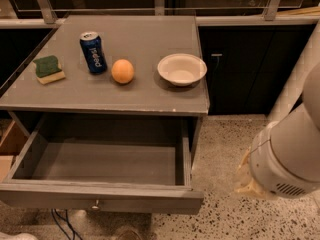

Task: Close top drawer

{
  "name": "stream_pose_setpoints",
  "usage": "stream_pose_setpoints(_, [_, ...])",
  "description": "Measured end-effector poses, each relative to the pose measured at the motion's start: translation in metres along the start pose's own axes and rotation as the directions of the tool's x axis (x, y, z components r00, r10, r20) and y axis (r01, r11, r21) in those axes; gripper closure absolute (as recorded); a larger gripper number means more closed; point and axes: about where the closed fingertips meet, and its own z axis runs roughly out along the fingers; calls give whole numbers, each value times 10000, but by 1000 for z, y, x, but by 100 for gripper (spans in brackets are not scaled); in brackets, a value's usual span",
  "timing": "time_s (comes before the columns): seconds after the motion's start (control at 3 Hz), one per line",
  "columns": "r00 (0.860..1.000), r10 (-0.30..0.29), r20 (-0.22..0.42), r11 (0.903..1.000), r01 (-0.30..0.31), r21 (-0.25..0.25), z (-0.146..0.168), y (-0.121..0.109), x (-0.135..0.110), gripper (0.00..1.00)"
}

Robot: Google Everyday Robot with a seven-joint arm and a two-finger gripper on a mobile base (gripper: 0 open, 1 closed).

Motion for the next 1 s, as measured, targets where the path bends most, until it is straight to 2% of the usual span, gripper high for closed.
stream_pose_setpoints(0.33, [9999, 87, 136, 9977, -78, -672, 26, 26, -9, 100])
stream_pose_setpoints(0.67, [9983, 579, 82, 9882, -562, -1422, 46, 44, -13, 100])
stream_pose_setpoints(1.0, [9983, 579, 82, 9882, -562, -1423, 47, 44, -13, 100])
